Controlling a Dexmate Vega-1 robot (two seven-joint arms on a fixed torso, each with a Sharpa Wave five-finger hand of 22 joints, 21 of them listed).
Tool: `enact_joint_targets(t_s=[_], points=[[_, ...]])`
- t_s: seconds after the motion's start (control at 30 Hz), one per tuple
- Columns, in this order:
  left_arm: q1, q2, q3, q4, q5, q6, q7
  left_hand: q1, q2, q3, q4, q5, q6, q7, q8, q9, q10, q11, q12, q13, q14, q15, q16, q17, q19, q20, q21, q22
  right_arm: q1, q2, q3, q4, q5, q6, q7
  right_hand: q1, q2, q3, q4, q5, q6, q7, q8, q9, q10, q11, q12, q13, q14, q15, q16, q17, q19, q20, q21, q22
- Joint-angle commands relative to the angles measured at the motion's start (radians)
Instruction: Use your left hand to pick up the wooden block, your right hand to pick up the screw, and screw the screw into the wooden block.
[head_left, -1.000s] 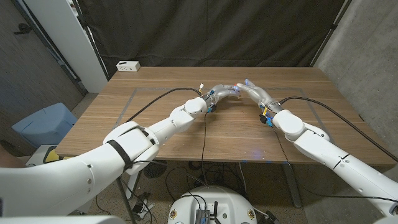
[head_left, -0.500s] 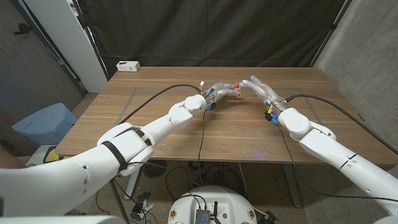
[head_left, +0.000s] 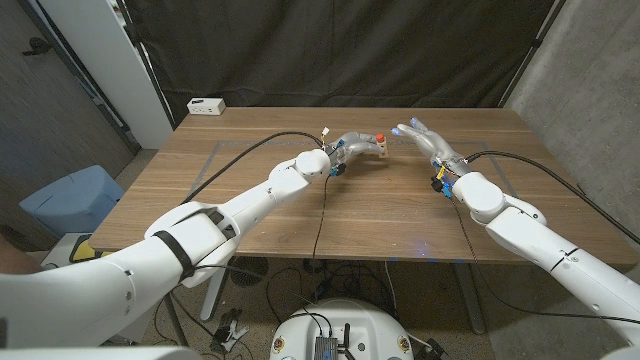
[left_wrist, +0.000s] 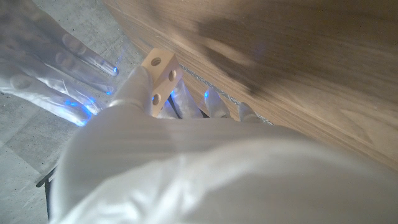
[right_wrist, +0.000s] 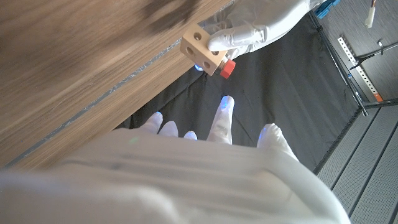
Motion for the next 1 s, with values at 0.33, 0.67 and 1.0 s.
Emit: enact_joint_targets(t_s=[0.33,0.67,1.0], points=[[0.033,0.061,0.002,-0.135,0.041,0.058,0.035,0.002,-0.001,0.0,0.002,0.006,0.053,0.017,0.002,0.003,0.004,0.001,0.002,0.004,0.002,-0.045,-0.001,0.002,-0.013,0.008,-0.001,0.004,0.068,0.062,-0.024,0.121,0.023,0.054,0.025,-0.009,-0.006,0.002,-0.005,-0.003,0.01,0.015,0.002,0.002,-0.013,0.01,0.002,0.002,-0.126,0.003,0.007,0.002,0.006,0.025,0.004,0.0],[0.022,0.049,0.003,-0.109,0.041,0.049,0.029,-0.001,-0.002,-0.002,0.004,0.006,0.055,0.017,0.003,0.003,0.003,0.001,0.001,0.005,0.002,-0.044,0.0,0.003,-0.013,0.009,0.0,0.004,0.105,0.082,-0.05,0.17,0.032,0.065,0.057,-0.016,-0.009,-0.001,-0.003,-0.005,-0.008,0.003,-0.005,0.002,-0.032,0.013,-0.006,0.002,-0.137,0.005,0.003,0.003,-0.001,0.027,-0.001,0.0],[0.007,0.031,0.006,-0.068,0.038,0.03,0.02,0.0,-0.002,-0.002,0.004,0.006,0.054,0.018,0.002,0.003,0.005,0.001,0.002,0.005,0.002,-0.046,0.0,0.003,-0.013,0.01,0.001,0.004,0.136,0.106,-0.074,0.213,0.044,0.079,0.086,-0.032,-0.01,-0.007,0.004,-0.007,-0.032,-0.008,-0.01,0.002,-0.054,0.016,-0.011,0.003,-0.155,0.008,-0.002,0.006,-0.019,0.031,-0.008,0.0]])
